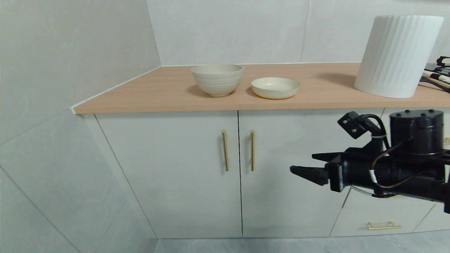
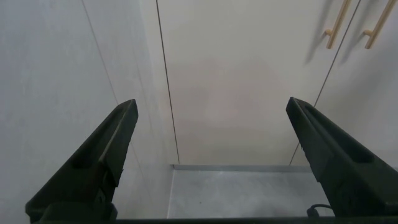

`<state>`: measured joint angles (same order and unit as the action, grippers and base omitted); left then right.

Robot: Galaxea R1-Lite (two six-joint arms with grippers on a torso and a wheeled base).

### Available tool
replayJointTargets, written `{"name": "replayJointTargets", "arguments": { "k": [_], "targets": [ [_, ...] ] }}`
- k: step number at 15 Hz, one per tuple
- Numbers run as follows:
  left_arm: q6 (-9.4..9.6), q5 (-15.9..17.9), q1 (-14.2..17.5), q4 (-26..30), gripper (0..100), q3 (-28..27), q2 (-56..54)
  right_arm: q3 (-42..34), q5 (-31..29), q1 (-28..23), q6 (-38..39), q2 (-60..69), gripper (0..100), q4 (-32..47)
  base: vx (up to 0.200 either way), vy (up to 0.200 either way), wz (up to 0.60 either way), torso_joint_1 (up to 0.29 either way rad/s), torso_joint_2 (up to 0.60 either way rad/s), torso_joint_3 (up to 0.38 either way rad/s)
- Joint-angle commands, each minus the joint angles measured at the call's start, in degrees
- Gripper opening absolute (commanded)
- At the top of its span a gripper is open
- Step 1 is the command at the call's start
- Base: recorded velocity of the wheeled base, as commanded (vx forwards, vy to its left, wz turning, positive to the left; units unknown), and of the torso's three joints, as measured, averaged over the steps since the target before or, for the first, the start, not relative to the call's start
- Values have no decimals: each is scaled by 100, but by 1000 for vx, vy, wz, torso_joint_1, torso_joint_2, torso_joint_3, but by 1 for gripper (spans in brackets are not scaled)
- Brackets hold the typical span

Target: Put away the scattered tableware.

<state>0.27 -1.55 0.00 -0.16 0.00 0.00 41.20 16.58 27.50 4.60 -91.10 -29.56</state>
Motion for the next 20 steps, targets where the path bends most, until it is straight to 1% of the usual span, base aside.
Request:
{"name": "replayJointTargets", "arguments": {
  "k": [1,4,6,7,8,10,12,15,20],
  "targets": [
    [0,-3,0,-2,100,0,9,476,3,212,68,-769,100,-6,0,0,0,0,0,0],
    [8,-3,0,-2,100,0,0,1197,30,238,648,-1481,100,-23,0,0,0,0,0,0],
    [8,-3,0,-2,100,0,0,1232,170,247,1070,-1639,100,-269,0,0,0,0,0,0],
    [8,-3,0,-2,100,0,0,1206,197,247,1096,-1665,100,-348,0,0,0,0,0,0],
    [17,-3,0,-2,100,0,9,1083,214,335,1096,-1903,100,-797,0,0,0,0,0,0],
    [35,-3,0,-2,100,0,0,1232,214,546,1131,-2421,100,-1561,0,0,0,0,0,0],
    [35,-3,0,-2,100,0,0,1346,188,625,1307,-2615,100,-1974,0,0,0,0,0,0],
    [35,-3,0,-2,100,0,0,1636,205,642,1896,-2764,100,-2054,0,0,0,0,0,0],
    [35,-3,0,-2,100,0,9,1803,179,642,1966,-2931,100,-2089,0,0,0,0,0,0]
  ]
}}
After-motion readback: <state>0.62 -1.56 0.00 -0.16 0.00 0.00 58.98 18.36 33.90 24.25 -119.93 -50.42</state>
